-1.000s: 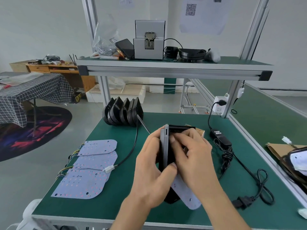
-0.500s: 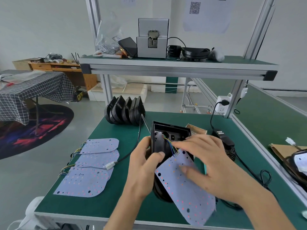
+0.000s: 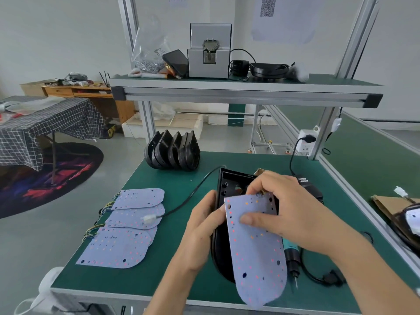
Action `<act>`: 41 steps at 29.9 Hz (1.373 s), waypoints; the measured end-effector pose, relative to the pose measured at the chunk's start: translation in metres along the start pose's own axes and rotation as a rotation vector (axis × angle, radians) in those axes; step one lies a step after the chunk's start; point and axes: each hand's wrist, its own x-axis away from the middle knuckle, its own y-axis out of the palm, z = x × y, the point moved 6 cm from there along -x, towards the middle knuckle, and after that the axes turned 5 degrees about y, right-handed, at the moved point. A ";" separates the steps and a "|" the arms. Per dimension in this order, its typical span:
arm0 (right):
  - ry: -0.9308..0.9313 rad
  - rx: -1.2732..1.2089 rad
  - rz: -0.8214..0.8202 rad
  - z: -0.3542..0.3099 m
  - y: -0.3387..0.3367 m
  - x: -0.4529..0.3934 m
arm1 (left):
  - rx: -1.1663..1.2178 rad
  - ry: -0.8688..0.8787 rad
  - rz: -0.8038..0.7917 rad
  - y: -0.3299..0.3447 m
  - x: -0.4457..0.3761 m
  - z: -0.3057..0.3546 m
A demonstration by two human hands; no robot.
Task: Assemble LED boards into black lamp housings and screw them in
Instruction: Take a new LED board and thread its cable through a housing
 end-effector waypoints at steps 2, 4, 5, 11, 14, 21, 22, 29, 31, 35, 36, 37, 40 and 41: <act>-0.013 -0.041 0.092 -0.001 -0.004 -0.002 | 0.005 0.018 0.022 0.002 0.000 -0.001; -0.012 -0.097 0.167 -0.002 -0.008 -0.004 | 0.020 0.036 0.050 0.004 0.000 -0.001; -0.019 -0.103 0.202 -0.003 -0.010 -0.005 | 0.034 0.039 0.067 0.004 0.001 -0.001; -0.090 -0.007 0.330 -0.012 -0.010 -0.007 | 0.083 0.063 0.146 0.004 0.003 0.003; -0.113 0.004 0.371 -0.010 -0.010 -0.010 | 0.079 0.053 0.154 0.002 0.003 0.003; -0.167 0.062 0.496 -0.006 -0.009 -0.016 | 0.048 -0.047 0.102 0.005 0.002 0.002; -0.187 0.094 0.517 -0.007 -0.010 -0.016 | 0.035 -0.062 0.095 0.006 0.002 0.002; -0.234 0.192 0.566 -0.007 -0.013 -0.018 | -0.088 -0.004 0.084 0.005 -0.001 0.003; -0.254 0.218 0.585 -0.007 -0.013 -0.017 | -0.106 0.012 0.096 0.003 -0.001 0.003; -0.278 0.293 0.614 -0.010 -0.013 -0.017 | -0.169 -0.014 0.008 0.005 -0.001 -0.003; -0.275 0.308 0.613 -0.011 -0.014 -0.017 | -0.191 -0.016 -0.011 0.005 -0.002 -0.004; -0.272 0.318 0.608 -0.011 -0.014 -0.017 | -0.203 -0.018 -0.015 0.004 -0.002 -0.005; -0.275 0.361 0.580 -0.014 -0.014 -0.017 | -0.181 -0.027 0.023 0.000 -0.003 -0.006; -0.280 0.386 0.578 -0.015 -0.013 -0.017 | -0.166 -0.026 0.037 -0.001 -0.003 -0.005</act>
